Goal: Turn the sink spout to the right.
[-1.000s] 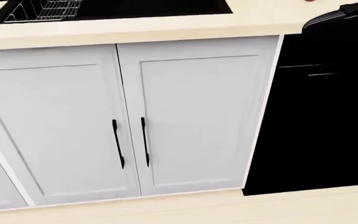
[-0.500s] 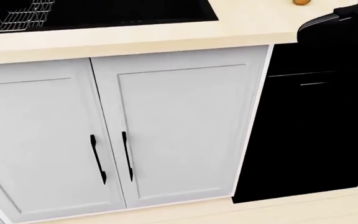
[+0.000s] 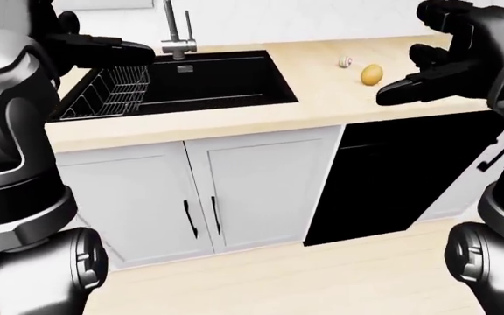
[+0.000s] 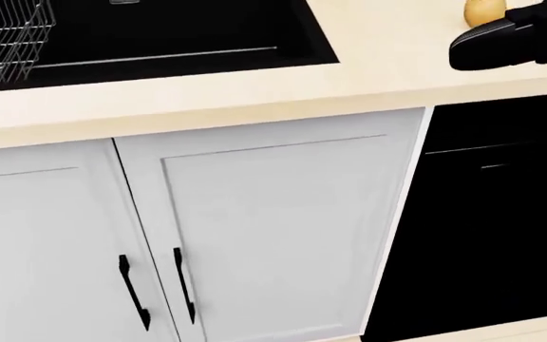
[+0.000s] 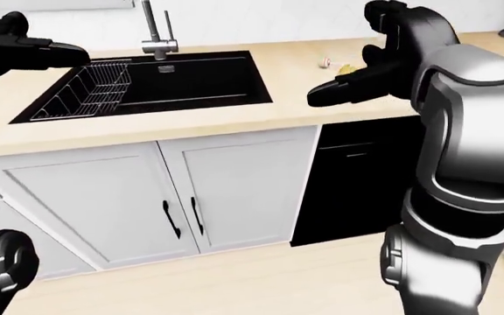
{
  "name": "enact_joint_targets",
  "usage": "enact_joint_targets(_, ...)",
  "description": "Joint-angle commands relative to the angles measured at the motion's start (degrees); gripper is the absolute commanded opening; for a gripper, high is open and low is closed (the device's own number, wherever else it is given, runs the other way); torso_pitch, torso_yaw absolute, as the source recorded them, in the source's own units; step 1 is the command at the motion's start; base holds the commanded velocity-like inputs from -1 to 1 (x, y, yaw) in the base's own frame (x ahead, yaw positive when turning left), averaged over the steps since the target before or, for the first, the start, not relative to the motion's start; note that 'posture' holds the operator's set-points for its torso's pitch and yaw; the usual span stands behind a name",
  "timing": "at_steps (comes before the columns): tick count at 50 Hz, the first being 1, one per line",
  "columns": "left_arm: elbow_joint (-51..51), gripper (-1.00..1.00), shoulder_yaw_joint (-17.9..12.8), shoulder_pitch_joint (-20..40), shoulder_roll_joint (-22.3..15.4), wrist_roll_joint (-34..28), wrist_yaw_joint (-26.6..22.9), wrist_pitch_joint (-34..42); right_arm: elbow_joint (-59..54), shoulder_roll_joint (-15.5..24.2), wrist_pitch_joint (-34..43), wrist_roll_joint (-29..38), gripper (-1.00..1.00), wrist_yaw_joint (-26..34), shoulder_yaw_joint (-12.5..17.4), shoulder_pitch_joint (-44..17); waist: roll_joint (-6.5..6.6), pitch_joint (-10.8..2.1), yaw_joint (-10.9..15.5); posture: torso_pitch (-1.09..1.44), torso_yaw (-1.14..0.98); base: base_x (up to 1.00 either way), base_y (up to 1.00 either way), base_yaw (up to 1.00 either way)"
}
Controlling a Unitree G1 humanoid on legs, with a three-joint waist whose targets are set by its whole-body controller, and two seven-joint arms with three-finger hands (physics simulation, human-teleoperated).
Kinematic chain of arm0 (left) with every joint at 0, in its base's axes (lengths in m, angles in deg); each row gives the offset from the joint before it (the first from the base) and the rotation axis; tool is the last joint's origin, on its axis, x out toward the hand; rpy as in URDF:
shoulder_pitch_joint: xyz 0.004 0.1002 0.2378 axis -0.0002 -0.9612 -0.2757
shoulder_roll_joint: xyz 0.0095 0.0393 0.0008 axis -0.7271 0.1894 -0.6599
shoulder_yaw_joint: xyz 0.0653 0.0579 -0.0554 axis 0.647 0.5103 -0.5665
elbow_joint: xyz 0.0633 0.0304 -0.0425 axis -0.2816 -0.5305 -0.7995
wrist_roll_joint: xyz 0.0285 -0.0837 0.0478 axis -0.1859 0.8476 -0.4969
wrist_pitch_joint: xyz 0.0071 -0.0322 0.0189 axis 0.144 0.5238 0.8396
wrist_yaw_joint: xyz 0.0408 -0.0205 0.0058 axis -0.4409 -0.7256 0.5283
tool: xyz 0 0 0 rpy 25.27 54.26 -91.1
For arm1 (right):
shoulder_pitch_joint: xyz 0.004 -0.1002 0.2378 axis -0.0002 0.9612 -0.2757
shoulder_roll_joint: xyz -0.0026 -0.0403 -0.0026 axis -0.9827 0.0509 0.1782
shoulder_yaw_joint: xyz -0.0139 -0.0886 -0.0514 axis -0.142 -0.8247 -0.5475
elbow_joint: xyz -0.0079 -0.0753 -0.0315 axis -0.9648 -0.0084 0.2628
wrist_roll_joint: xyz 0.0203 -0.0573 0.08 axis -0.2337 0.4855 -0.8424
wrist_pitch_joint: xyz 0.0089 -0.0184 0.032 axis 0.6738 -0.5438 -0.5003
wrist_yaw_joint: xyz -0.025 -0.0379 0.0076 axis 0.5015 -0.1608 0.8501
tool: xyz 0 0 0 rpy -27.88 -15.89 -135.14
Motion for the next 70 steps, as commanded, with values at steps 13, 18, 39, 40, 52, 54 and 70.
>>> enact_joint_targets(13, 1.73, 1.00, -1.05, 3.82, -2.51, -0.71, -0.14, 0.03, 0.13, 0.56, -1.04, 1.85, 1.00, 1.31, 0.12, -2.83, 6.67, -3.12, -1.70, 0.00, 0.00, 0.30, 0.00, 0.00)
enact_joint_targets(18, 1.56, 1.00, -1.42, 4.27, -3.11, -0.54, -0.04, 0.36, 0.49, 0.42, -0.66, 2.31, 1.00, 1.59, 0.06, -2.94, 6.08, -1.93, -0.94, 0.00, 0.00, 0.30, 0.00, 0.00)
enact_joint_targets(39, 1.64, 1.00, -1.47, 4.86, -4.51, -0.04, -0.26, 1.61, 0.82, 0.18, -0.48, 3.56, 1.00, 2.88, 0.48, -4.34, 2.68, 0.22, -0.97, 0.00, 0.00, 0.06, 0.00, 0.00)
enact_joint_targets(40, 1.74, 1.00, -1.40, 4.93, -4.55, -0.09, -0.27, 1.76, 1.07, 0.11, -0.53, 3.39, 1.00, 2.89, 0.90, -4.44, 2.67, -0.38, -0.93, 0.00, 0.00, 0.00, 0.00, 0.00)
enact_joint_targets(52, 0.90, 1.00, -1.37, 5.15, -5.01, -1.07, -0.88, 1.63, 0.32, 0.55, -0.97, 3.25, 1.00, 3.24, 0.30, -4.37, 2.54, -2.53, -0.29, 0.00, 0.00, 0.00, 0.00, 0.01)
enact_joint_targets(54, 0.82, 1.00, -1.35, 5.48, -5.14, -1.15, -0.95, 1.79, 0.60, 0.65, -0.62, 3.17, 1.00, 3.36, 0.43, -4.41, 2.73, -2.42, 1.12, 0.00, 0.00, 0.00, 0.00, 0.64)
enact_joint_targets(70, 0.73, 1.00, -1.77, 6.32, -5.97, -1.03, -1.04, 2.42, 0.30, 0.17, 0.18, 2.94, 1.00, 2.41, 0.48, -4.95, 1.19, -1.24, 0.11, 0.00, 0.00, 0.03, 0.00, 0.37)
